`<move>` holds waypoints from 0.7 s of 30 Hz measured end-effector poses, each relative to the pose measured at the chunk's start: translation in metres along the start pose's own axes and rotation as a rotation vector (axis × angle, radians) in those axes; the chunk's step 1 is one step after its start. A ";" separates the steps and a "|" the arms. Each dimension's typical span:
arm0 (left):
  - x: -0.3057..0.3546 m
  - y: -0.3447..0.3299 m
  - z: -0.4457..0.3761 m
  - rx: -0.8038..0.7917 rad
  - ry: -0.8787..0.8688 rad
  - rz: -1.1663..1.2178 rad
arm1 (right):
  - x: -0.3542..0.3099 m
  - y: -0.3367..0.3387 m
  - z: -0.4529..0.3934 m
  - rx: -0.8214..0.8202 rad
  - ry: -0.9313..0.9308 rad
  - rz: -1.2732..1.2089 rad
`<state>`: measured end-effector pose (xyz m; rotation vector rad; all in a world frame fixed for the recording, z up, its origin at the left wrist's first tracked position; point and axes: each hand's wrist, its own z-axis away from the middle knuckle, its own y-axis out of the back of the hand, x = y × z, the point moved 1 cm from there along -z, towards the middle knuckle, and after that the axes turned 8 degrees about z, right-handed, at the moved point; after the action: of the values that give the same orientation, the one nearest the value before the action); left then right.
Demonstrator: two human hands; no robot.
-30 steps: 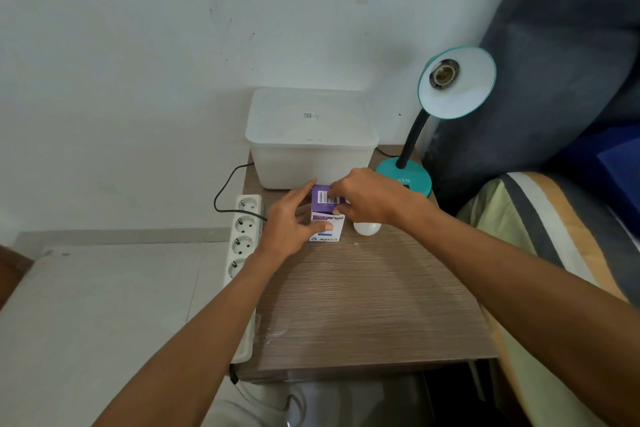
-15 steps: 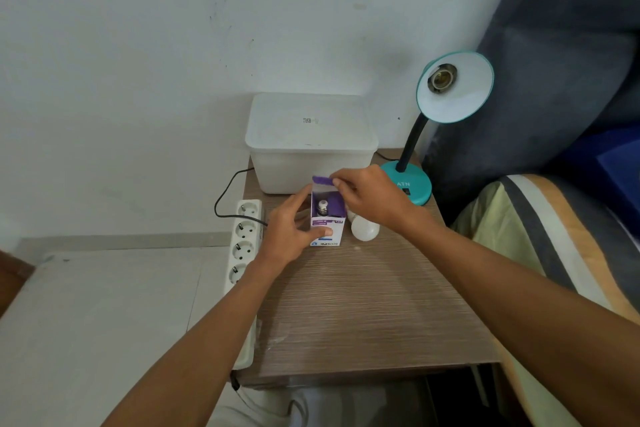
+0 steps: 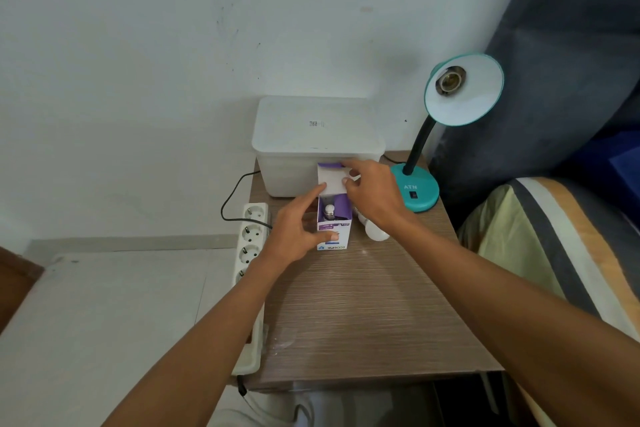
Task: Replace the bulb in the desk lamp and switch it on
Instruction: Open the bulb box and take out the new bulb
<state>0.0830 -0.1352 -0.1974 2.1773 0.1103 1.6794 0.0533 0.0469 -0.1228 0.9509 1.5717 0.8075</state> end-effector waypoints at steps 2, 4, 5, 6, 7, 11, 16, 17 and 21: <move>0.001 0.001 -0.002 -0.010 0.006 -0.019 | 0.001 -0.003 0.003 -0.047 0.015 0.063; 0.001 0.001 -0.004 -0.020 0.015 -0.030 | 0.004 -0.008 0.004 -0.105 0.003 0.099; 0.001 0.001 -0.004 -0.022 0.023 -0.029 | 0.006 -0.010 0.005 -0.142 -0.013 0.107; 0.000 0.001 -0.005 -0.022 0.033 -0.029 | 0.008 -0.012 0.005 -0.177 -0.031 0.104; 0.000 0.001 -0.005 -0.021 0.040 -0.029 | 0.009 -0.012 0.007 -0.195 -0.043 0.087; -0.002 0.001 -0.005 -0.021 0.058 -0.013 | 0.008 -0.004 0.015 -0.076 0.058 0.030; -0.001 0.000 -0.001 -0.045 0.093 0.041 | 0.000 0.004 0.019 -0.205 0.207 0.163; -0.001 0.000 0.000 -0.048 0.106 0.062 | -0.002 0.005 0.018 -0.225 0.221 0.172; -0.002 -0.001 0.001 -0.046 0.125 0.108 | -0.012 0.007 0.016 -0.274 0.339 0.290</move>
<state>0.0837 -0.1354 -0.1997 2.0781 -0.0125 1.8587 0.0710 0.0397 -0.1142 0.8824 1.5701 1.4110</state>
